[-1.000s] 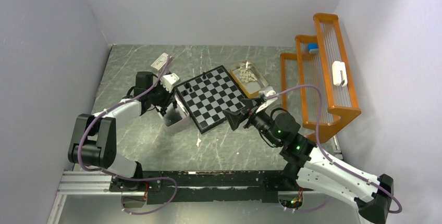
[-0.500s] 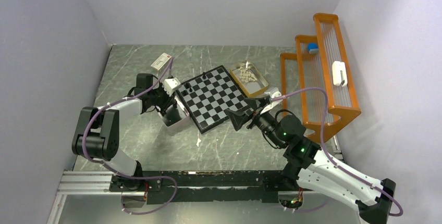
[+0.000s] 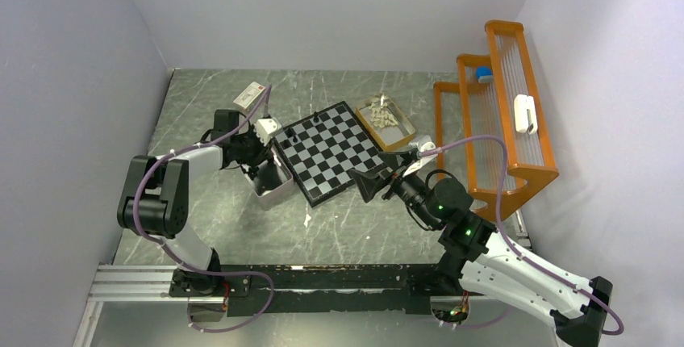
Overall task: Set up the chess pieces on the board
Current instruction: Pick up the chess piece from the storage box.
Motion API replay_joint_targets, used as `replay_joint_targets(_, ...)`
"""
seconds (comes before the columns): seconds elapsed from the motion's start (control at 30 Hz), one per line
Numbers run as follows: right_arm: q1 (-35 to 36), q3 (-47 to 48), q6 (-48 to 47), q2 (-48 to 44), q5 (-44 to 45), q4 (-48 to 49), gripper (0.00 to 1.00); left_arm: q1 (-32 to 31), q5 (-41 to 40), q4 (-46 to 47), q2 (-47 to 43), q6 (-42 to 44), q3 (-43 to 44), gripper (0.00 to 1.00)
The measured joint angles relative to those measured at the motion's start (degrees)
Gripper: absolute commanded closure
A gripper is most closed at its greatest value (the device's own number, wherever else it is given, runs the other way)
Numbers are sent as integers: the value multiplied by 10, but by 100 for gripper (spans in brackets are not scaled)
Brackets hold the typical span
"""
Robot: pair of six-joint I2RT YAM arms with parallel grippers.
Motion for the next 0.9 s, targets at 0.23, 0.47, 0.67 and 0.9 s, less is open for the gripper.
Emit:
replay_joint_targets(0.23,0,0,0,2,2,0,0,0,6,-10,11,9,13,75)
replay_joint_targets(0.47,0,0,0,2,3,0,0,0,7,-23,24,18,28,76)
replay_joint_targets(0.67,0,0,0,2,4,0,0,0,7,-38,29,23,32,79)
replay_joint_targets(0.9,0,-1,0,3,6,0,0,-3,7,-45,33,28,37,85)
